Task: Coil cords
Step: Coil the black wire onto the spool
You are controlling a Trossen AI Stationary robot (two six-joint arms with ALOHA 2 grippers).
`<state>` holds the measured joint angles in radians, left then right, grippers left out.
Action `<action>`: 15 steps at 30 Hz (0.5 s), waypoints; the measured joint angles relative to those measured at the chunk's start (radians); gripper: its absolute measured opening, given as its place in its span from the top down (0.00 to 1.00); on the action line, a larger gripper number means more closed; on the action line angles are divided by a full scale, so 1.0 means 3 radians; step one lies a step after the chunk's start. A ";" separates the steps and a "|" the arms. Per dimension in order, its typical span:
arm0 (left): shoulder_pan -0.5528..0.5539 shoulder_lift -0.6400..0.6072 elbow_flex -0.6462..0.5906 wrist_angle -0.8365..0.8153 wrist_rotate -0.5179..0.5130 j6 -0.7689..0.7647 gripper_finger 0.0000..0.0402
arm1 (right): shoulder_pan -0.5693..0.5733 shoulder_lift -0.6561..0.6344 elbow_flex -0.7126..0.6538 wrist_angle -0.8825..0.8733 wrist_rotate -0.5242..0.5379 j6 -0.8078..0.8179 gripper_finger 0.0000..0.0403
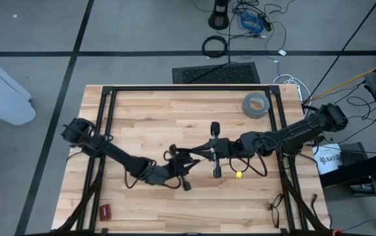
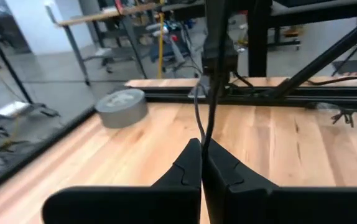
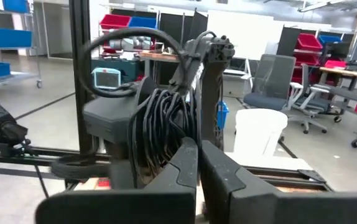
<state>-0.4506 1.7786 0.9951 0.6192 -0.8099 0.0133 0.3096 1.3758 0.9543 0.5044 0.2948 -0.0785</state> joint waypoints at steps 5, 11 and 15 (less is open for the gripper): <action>0.0106 0.0000 0.0000 -0.0105 0.0127 -0.0177 1.00 | 0.0000 -0.0011 0.0000 -0.0038 -0.0042 0.0040 1.00; 0.0081 -0.0020 0.0000 -0.0132 -0.0113 -0.0170 1.00 | 0.0003 -0.0103 0.0000 -0.0170 -0.0041 0.0062 1.00; 0.0075 -0.0112 0.0000 -0.0141 -0.0101 -0.0166 1.00 | 0.0006 -0.0197 0.0000 -0.0288 -0.0027 0.0171 1.00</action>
<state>-0.4282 1.7451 0.9951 0.5770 -0.8402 -0.0364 0.3115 1.3168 0.9543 0.4179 0.2865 -0.0273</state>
